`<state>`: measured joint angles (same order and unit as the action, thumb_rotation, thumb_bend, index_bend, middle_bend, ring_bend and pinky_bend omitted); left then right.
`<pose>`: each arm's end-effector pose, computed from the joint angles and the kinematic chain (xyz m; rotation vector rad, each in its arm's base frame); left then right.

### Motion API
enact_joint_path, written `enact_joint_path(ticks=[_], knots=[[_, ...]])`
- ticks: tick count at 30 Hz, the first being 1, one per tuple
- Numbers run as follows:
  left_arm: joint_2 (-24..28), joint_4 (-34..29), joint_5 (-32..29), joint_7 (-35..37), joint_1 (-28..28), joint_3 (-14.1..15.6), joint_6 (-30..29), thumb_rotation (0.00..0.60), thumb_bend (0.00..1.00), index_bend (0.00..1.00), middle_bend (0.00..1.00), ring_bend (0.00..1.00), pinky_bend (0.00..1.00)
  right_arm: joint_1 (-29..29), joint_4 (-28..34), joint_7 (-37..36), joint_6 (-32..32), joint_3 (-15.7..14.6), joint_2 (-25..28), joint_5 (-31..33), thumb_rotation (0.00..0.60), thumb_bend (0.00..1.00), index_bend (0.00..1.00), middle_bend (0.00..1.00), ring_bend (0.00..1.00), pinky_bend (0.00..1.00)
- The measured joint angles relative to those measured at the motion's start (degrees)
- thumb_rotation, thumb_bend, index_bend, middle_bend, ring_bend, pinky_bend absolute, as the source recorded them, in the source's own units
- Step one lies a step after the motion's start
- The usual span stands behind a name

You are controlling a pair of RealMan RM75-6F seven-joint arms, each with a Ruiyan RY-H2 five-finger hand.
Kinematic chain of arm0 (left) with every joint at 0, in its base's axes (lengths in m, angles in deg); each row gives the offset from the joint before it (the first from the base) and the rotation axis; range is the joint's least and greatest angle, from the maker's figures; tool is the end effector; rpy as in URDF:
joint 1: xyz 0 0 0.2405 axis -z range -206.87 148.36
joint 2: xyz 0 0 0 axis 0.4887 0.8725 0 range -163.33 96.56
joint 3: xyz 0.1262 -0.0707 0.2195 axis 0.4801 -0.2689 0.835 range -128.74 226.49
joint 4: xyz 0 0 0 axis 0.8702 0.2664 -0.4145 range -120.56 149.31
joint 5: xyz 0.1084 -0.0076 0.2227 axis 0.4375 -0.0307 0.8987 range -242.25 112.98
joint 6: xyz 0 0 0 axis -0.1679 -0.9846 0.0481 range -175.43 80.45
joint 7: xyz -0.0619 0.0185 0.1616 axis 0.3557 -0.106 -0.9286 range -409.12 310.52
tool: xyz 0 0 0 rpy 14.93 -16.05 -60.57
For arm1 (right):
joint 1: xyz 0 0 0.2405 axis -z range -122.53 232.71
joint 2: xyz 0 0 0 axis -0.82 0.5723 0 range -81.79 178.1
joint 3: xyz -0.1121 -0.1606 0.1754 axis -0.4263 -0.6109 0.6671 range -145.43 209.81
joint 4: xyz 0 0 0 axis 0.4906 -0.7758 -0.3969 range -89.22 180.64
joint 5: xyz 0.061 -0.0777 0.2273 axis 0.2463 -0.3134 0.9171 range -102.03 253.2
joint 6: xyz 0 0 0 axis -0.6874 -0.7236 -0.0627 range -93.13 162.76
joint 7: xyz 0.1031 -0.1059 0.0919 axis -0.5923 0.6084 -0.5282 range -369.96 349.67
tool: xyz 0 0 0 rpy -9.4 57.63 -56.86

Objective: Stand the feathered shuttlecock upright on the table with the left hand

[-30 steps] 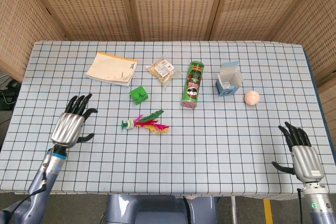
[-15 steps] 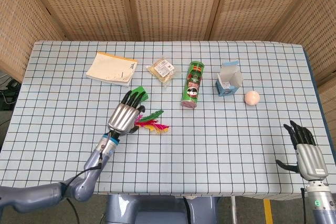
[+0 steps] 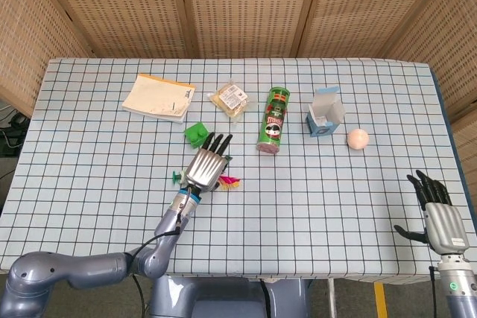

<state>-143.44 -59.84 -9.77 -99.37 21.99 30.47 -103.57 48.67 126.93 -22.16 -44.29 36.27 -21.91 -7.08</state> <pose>-0.0382 0.3826 -0.1499 -1.9370 -0.6579 -0.8200 -0.3732 -0.2317 0.1064 1.3183 -1.0656 0.9380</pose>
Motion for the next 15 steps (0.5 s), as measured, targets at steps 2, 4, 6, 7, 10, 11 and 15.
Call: enact_joint_path(ticks=[2,4,6,7,10,11,15], knots=[[-0.8,1.0,-0.5,-0.1,0.6,0.1,0.1,0.600,0.26,0.54,0.00,0.00,0.00,0.0,-0.1,-0.2,0.0,0.0,0.0,-0.1,0.600,0.06,0.10,0.00,0.00,0.00],[-1.4,1.8,-0.9,-0.1,1.1,0.2,0.2,0.600,0.27,0.54,0.00,0.00,0.00,0.0,-0.2,-0.3,0.0,0.0,0.0,-0.1,0.600,0.06,0.10,0.00,0.00,0.00],[-2.0,2.7,-1.3,-0.1,1.6,0.3,0.4,0.600,0.27,0.53,0.00,0.00,0.00,0.0,-0.2,-0.4,0.0,0.0,-0.1,-0.1,0.600,0.06,0.10,0.00,0.00,0.00],[-2.2,3.0,-1.5,0.0,1.9,0.4,0.5,0.600,0.27,0.53,0.00,0.00,0.00,0.0,-0.3,-0.5,0.0,0.0,-0.1,-0.1,0.600,0.06,0.10,0.00,0.00,0.00],[-2.7,3.7,-1.7,0.1,2.4,0.6,0.7,0.600,0.27,0.52,0.00,0.00,0.00,0.0,-0.3,-0.6,-0.1,0.1,0.0,-0.1,0.600,0.05,0.10,0.00,0.00,0.00],[-2.9,3.9,-1.8,0.1,2.6,0.7,0.9,0.600,0.27,0.52,0.00,0.00,0.00,0.0,-0.4,-0.7,0.0,0.1,0.0,0.0,0.600,0.06,0.10,0.00,0.00,0.00],[-3.4,4.2,-2.2,0.1,3.2,1.1,1.3,0.600,0.33,0.52,0.00,0.00,0.00,0.0,-0.5,-1.0,0.0,0.3,0.0,0.1,0.600,0.05,0.10,0.00,0.00,0.00]])
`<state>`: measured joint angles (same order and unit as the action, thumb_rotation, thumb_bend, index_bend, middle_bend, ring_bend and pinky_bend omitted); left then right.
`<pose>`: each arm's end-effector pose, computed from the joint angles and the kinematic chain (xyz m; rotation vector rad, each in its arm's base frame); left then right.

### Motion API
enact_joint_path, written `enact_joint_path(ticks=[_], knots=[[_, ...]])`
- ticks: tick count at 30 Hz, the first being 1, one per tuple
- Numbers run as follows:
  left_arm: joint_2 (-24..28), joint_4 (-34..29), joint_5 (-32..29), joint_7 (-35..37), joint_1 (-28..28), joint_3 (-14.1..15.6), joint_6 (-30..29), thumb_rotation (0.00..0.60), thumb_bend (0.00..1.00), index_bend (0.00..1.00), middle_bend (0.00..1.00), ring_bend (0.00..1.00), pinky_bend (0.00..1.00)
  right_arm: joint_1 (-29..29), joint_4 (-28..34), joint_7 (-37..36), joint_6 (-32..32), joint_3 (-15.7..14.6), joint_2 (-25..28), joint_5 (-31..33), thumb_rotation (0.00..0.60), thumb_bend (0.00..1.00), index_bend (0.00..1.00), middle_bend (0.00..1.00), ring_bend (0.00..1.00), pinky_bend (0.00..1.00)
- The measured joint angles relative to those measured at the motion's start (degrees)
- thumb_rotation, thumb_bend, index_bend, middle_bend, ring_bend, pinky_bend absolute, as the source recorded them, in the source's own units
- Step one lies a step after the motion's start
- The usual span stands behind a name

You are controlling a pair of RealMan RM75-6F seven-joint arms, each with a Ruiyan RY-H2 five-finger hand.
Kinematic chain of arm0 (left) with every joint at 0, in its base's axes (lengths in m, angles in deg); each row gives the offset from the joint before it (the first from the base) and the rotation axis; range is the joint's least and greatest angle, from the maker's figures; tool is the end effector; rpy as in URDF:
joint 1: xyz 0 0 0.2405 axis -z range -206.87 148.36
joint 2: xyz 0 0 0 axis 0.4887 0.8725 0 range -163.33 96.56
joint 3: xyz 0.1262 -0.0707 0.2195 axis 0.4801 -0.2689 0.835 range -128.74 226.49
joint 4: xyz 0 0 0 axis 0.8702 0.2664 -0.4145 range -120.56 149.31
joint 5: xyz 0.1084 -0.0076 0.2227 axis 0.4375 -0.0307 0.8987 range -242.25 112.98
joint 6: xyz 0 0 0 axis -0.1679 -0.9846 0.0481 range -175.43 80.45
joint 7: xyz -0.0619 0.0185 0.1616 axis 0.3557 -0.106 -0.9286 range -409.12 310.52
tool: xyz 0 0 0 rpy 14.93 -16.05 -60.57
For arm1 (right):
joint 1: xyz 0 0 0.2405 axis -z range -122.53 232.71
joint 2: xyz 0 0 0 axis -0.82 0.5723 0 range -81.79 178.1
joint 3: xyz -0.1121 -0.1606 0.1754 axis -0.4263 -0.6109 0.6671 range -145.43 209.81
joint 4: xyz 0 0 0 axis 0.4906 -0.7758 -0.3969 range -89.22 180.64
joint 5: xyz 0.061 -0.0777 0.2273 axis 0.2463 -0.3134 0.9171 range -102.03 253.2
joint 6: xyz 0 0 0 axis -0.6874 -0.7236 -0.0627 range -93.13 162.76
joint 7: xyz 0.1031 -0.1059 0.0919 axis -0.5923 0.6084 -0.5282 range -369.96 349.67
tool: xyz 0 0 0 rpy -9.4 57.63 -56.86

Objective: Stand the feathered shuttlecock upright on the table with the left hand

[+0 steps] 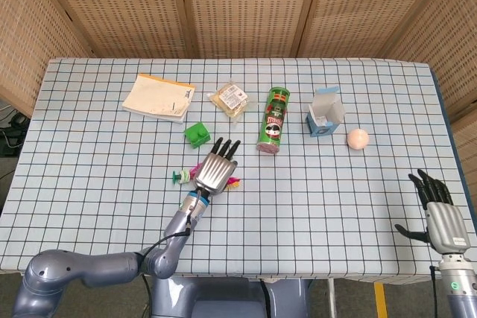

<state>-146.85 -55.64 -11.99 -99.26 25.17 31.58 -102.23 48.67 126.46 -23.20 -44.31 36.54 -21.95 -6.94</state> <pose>-0.0292 0.3784 -0.1739 -1.9853 -0.6555 -0.7927 -0.3749 -0.2331 0.1085 1.3067 -1.0705 0.9488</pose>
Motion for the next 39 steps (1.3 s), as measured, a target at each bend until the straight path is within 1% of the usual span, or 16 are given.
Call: enact_joint_path(ticks=[11,14,22,32,39], knots=[[-2.2,2.0,-0.9,-0.1,1.7,1.0,0.0,0.600,0.34,0.53,0.00,0.00,0.00,0.0,-0.3,-1.1,0.1,0.2,0.1,0.2,0.600,0.06,0.10,0.00,0.00,0.00],[-2.5,2.5,-1.0,-0.1,2.2,1.0,-0.1,0.600,0.37,0.53,0.00,0.00,0.00,0.0,-0.3,-1.3,0.1,0.3,0.2,0.3,0.600,0.06,0.10,0.00,0.00,0.00],[-2.6,2.7,-1.6,-0.5,2.7,1.2,-0.6,0.600,0.37,0.53,0.00,0.00,0.00,0.1,-0.2,-1.5,0.0,0.4,0.3,0.3,0.600,0.06,0.10,0.00,0.00,0.00],[-2.5,3.3,-2.0,-0.8,2.9,2.1,-0.9,0.600,0.47,0.57,0.00,0.00,0.00,0.2,-0.2,-1.6,-0.3,0.4,0.4,0.1,0.600,0.05,0.10,0.00,0.00,0.00],[-1.9,2.9,-1.2,-0.2,2.6,2.6,-1.8,0.600,0.48,0.61,0.00,0.00,0.00,0.2,-0.5,-1.9,-0.3,0.4,0.3,0.0,0.600,0.06,0.10,0.00,0.00,0.00]])
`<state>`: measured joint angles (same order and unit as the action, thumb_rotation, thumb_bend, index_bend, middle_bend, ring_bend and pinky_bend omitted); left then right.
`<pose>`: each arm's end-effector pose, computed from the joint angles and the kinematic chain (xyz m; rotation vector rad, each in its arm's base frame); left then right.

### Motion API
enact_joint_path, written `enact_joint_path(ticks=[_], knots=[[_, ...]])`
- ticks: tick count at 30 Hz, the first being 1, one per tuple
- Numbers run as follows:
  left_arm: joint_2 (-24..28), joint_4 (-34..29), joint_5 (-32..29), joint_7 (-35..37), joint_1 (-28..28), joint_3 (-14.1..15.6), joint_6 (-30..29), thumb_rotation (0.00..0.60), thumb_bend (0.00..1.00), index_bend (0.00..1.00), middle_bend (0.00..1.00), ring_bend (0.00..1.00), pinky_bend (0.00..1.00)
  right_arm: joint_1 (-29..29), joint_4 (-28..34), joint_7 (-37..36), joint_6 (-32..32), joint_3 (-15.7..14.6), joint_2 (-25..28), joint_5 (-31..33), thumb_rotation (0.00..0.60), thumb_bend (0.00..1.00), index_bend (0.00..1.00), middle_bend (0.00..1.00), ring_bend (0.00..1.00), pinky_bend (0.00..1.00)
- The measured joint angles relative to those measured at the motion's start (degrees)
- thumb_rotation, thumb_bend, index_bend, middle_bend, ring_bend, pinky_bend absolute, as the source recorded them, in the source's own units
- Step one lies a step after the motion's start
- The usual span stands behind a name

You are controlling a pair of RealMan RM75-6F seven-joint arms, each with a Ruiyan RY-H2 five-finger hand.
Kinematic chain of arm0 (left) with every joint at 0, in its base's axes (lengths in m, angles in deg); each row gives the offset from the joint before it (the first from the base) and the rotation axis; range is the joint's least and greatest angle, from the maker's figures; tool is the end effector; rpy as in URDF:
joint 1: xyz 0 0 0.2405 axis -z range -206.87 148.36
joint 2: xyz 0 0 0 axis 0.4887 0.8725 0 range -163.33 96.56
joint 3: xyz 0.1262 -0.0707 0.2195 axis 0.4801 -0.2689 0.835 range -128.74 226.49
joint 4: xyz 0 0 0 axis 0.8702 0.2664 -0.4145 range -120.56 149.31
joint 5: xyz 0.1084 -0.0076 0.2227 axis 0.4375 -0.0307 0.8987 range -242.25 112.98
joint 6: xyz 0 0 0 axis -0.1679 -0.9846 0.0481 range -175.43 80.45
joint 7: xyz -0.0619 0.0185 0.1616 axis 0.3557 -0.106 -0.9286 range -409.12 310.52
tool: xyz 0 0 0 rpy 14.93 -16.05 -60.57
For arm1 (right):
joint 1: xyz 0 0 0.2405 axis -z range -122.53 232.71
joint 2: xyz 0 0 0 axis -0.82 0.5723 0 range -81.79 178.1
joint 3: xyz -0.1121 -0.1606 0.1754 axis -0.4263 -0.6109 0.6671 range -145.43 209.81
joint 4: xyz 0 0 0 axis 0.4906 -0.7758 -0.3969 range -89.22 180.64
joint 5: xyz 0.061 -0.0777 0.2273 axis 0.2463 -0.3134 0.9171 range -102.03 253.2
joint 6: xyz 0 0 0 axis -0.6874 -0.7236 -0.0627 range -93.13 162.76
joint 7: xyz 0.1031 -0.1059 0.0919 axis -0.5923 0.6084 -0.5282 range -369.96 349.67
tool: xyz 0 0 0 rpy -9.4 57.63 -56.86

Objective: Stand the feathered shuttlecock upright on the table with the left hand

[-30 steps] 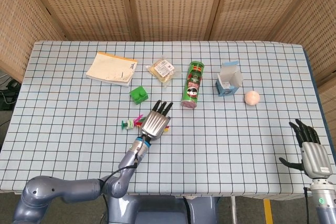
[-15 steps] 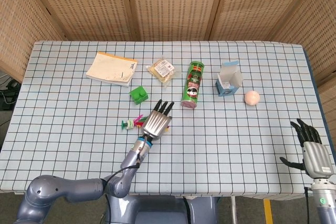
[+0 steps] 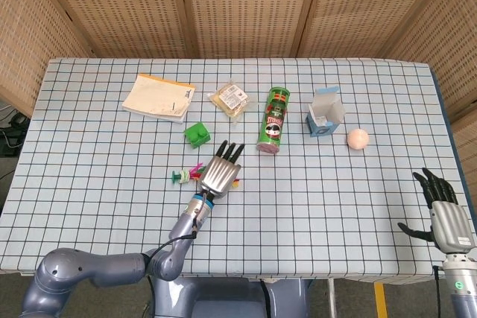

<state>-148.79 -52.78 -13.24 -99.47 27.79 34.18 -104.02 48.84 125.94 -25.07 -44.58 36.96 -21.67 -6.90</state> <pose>-0.0268 0.3745 -0.1854 -1.9984 -0.6015 -0.7677 -0.3774 -0.2341 0.1140 1.2871 -1.0763 0.9694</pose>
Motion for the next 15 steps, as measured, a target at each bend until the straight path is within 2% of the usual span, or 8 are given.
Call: enact_joint_path(ticks=[15], knots=[[5.1,-5.8,0.9,-0.1,-2.0,0.8,-2.9,0.600,0.48,0.64,0.00,0.00,0.00,0.1,0.8,0.4,-0.5,-0.2,0.2,-0.6,0.600,0.06,0.09,0.00,0.00,0.00]])
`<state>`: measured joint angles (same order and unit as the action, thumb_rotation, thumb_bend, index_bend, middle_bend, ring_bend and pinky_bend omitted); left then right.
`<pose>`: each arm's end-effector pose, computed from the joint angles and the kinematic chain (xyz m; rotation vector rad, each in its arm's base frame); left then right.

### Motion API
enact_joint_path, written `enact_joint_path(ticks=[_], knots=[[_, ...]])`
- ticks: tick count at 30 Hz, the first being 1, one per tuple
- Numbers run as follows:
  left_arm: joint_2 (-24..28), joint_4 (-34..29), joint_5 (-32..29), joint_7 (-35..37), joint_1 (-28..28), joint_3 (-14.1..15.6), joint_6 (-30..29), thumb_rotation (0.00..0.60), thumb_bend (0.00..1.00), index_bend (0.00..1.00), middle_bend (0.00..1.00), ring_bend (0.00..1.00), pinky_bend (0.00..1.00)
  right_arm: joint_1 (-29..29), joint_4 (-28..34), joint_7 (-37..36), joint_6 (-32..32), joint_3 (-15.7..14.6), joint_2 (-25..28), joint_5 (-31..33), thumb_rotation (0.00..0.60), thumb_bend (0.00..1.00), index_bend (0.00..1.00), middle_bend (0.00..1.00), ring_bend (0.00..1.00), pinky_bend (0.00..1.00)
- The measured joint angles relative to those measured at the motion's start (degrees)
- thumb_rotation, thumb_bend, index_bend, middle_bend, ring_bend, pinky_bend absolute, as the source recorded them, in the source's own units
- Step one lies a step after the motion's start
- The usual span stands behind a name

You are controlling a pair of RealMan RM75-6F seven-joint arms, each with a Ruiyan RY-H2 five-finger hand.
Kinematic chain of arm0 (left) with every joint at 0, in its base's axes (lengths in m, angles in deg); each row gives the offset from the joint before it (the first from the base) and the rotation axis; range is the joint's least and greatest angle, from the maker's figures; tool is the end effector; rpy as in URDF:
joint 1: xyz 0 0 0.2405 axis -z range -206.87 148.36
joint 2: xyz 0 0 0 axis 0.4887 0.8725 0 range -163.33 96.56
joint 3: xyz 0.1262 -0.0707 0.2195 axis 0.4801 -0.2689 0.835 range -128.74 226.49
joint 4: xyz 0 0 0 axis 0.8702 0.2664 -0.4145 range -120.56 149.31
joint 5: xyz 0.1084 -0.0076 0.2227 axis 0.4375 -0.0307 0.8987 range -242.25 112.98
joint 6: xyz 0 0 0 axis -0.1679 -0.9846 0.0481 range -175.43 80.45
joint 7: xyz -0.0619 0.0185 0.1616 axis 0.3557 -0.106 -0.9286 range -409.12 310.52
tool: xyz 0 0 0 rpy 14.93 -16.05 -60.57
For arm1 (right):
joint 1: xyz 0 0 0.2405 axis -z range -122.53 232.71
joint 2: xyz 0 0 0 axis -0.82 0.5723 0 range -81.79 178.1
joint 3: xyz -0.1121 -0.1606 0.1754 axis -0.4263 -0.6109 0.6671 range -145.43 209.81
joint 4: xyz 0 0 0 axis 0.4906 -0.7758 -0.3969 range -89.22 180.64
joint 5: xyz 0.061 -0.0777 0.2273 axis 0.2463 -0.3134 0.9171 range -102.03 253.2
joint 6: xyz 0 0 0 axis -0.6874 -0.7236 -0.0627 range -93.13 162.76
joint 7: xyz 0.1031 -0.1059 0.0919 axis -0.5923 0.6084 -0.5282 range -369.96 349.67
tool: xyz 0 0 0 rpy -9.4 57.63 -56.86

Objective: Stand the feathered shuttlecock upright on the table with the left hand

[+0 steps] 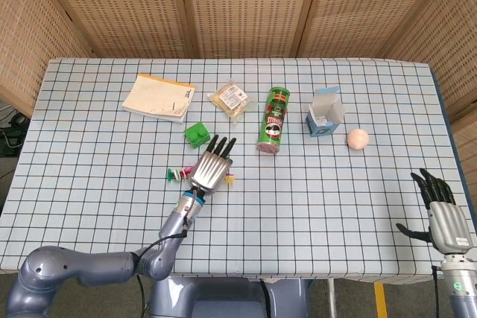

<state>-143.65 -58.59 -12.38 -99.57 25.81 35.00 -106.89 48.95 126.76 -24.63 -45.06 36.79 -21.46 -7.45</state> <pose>-0.0379 0.3785 -0.1569 -1.9566 -0.5866 -0.7850 -0.3731 -0.2325 0.1131 1.2954 -1.0724 0.9771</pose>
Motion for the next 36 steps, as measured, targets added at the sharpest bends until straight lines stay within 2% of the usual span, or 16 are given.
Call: enact_joint_path(ticks=[11,16,26,36], knots=[[9.7,-10.5,1.1,-1.0,-2.6,0.5,-4.0,0.600,0.48,0.67,0.00,0.00,0.00,0.2,1.0,0.5,-1.0,-0.1,0.3,-0.8,0.600,0.06,0.09,0.00,0.00,0.00],[13.2,-13.6,1.9,-0.4,-4.1,0.9,-5.7,0.600,0.52,0.67,0.00,0.00,0.00,0.3,1.5,0.6,-1.5,-0.2,0.5,-1.2,0.600,0.05,0.09,0.00,0.00,0.00],[21.5,-19.9,4.9,4.2,-7.6,1.6,-8.4,0.600,0.52,0.68,0.00,0.00,0.00,0.5,2.5,1.2,-2.6,-0.6,0.8,-2.5,0.600,0.06,0.10,0.00,0.00,0.00],[27.0,-22.5,8.1,9.8,-10.9,2.6,-10.1,0.600,0.52,0.69,0.00,0.00,0.00,0.8,3.1,1.6,-3.4,-0.8,1.0,-3.1,0.600,0.05,0.09,0.00,0.00,0.00]])
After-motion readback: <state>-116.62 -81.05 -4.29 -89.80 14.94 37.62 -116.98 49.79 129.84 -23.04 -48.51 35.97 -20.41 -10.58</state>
